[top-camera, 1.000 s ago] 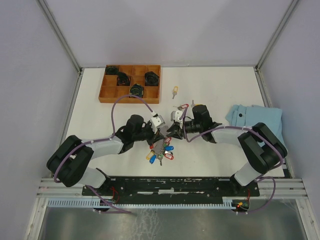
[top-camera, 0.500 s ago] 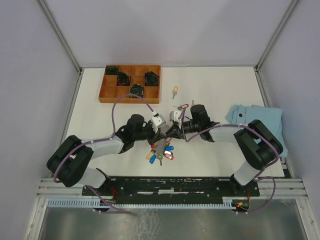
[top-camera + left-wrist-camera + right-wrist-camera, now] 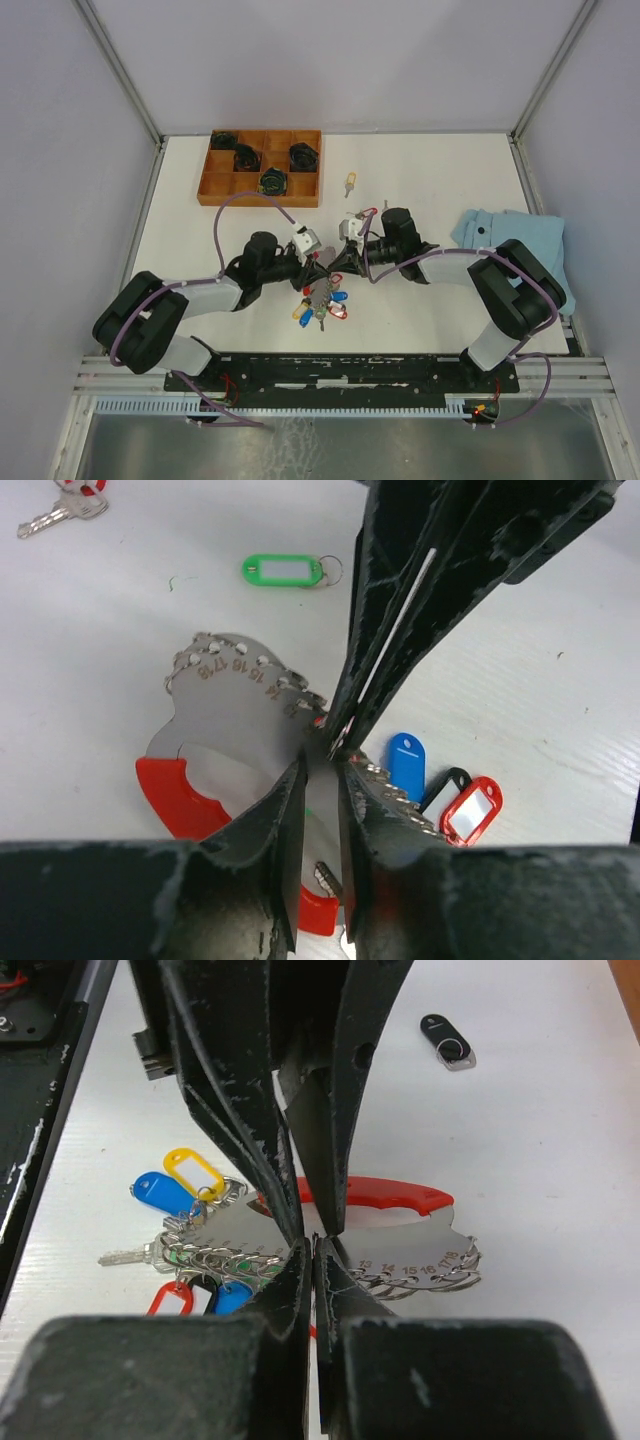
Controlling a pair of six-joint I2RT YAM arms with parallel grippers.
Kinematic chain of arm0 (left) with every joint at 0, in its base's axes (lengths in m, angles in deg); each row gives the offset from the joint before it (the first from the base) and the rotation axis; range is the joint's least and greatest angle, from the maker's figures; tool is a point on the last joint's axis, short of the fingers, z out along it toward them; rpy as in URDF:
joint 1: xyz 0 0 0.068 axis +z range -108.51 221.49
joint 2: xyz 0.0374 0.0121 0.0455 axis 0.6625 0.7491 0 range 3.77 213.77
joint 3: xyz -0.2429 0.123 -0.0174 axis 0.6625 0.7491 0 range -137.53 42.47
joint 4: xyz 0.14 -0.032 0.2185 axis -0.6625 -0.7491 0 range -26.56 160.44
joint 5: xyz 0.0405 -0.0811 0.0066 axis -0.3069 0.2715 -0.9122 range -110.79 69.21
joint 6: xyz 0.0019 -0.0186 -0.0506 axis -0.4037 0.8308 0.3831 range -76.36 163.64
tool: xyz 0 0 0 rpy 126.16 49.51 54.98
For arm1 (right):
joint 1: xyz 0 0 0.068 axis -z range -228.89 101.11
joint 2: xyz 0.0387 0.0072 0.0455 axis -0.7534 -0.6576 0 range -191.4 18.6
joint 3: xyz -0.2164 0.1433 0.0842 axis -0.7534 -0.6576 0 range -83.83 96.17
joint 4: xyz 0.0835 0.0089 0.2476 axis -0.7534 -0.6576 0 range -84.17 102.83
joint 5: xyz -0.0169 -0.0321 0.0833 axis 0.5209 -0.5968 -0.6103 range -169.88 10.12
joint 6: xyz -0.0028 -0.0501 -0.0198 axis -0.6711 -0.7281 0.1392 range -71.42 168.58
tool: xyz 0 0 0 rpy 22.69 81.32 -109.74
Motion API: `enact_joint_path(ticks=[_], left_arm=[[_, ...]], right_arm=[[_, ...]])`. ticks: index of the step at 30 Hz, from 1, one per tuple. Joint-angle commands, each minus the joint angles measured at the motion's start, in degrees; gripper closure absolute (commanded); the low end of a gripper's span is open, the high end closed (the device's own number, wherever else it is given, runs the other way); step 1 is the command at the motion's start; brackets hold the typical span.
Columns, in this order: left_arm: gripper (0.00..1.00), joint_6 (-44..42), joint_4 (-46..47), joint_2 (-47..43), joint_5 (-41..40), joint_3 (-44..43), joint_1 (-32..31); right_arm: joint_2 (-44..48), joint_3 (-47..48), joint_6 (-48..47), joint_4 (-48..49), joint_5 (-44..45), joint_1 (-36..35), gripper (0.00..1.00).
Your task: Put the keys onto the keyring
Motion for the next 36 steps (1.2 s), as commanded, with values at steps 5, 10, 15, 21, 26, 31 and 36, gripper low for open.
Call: enact_joint_path(ticks=[5,10,15,21,26,31,36], left_arm=[[0.67,6.33,18.16,-0.66,10.38,5.14,5.21],[0.66,7.71,23.76,-0.26,11.13,7.15,5.74],[0.65,7.55,27.39,-0.23,11.44,8.63,5.87],[0.64,5.08,28.43,0.19,10.1,10.17,6.18],[0.64,1.62,29.06,-0.25,10.15,11.51,6.41],[0.64,-1.48,31.28,-0.36,12.32,12.36,6.4],[0.65,-2.46,32.41,1.77,16.94,10.94,6.41]], right_arm=[[-0.58,-2.31,9.53,18.03,-5.13,0.84,0.99],[-3.5,-3.8,16.4,30.98,-6.28,1.08,0.99],[-5.68,-4.14,19.55,35.94,-6.88,1.04,0.99],[-5.28,-4.37,18.64,34.91,-7.71,1.17,0.99],[-4.3,-4.22,16.07,31.12,-9.2,1.46,0.99],[-2.53,-3.14,11.01,22.86,-10.57,1.59,0.99],[-1.23,-2.48,7.99,17.82,-11.01,1.55,0.99]])
